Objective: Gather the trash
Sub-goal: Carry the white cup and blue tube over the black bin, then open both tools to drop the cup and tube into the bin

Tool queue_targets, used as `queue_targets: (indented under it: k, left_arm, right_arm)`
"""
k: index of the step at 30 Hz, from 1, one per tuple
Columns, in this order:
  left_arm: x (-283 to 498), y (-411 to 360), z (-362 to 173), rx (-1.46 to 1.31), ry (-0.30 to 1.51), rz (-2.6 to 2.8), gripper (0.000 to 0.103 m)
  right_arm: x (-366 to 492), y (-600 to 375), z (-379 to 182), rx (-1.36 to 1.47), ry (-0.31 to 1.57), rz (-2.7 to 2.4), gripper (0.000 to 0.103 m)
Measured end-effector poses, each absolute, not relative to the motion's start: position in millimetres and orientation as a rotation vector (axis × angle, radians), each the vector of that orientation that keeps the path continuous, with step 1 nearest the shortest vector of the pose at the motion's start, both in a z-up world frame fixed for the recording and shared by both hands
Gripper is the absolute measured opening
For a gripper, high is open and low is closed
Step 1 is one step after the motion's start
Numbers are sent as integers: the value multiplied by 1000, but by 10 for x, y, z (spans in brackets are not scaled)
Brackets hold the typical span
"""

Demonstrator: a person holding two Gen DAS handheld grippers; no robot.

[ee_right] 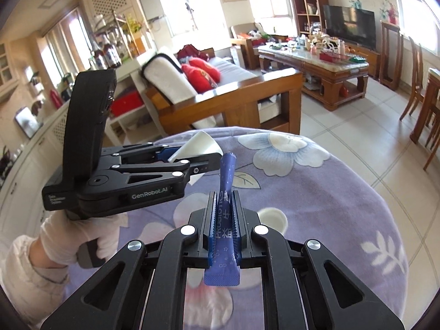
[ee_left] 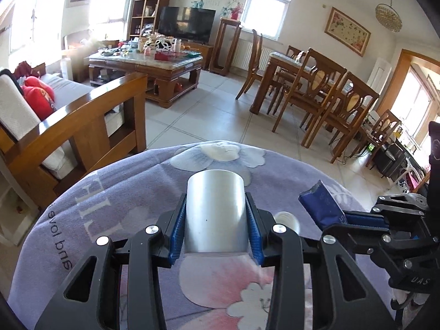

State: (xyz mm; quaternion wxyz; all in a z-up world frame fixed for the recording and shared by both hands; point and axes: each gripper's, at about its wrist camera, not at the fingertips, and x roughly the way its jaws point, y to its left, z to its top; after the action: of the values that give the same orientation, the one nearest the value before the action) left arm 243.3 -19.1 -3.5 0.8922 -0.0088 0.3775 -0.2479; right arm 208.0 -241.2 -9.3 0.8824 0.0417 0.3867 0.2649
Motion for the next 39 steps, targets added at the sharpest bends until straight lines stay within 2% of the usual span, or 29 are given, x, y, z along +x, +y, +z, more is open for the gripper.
queue_targets:
  k: [11, 19, 32, 39]
  left_arm:
    - [1481, -937, 353, 56, 700, -713, 39]
    - [692, -1862, 408, 94, 675, -926, 39]
    - [-373, -3605, -77, 201, 749, -1268, 39]
    - [-631, -4060, -395, 240, 822, -1342, 39]
  right_arm:
    - [876, -3412, 135, 183, 718, 438, 11]
    - [-219, -4437, 78, 275, 681, 281, 11]
    - [-1900, -6093, -534, 442, 684, -17, 11]
    - [-2462, -6641, -833, 502, 691, -100, 11]
